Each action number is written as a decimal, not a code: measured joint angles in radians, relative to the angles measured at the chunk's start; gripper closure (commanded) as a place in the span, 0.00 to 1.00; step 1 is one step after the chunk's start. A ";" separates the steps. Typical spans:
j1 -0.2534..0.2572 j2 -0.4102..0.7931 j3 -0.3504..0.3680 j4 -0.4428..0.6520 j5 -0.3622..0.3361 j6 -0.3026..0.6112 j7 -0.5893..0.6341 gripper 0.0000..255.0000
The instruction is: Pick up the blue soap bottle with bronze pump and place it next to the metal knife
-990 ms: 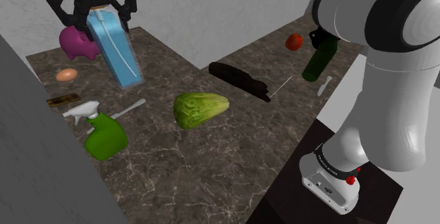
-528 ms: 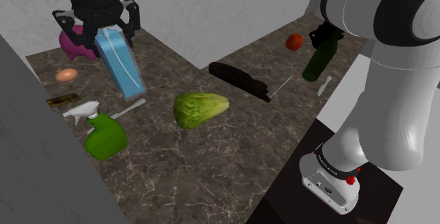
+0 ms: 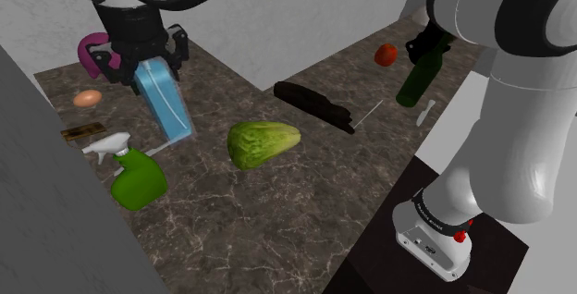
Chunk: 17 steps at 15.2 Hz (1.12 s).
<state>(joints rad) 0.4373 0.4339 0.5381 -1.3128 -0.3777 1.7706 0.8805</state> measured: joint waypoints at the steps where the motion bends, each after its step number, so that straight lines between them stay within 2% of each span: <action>1: -0.003 -0.002 0.000 -0.017 0.000 0.014 0.002 1.00; 17: -0.021 0.019 -0.014 -0.200 -0.027 0.209 0.050 1.00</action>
<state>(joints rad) 0.4160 0.4529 0.5244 -1.5126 -0.4049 1.9798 0.9306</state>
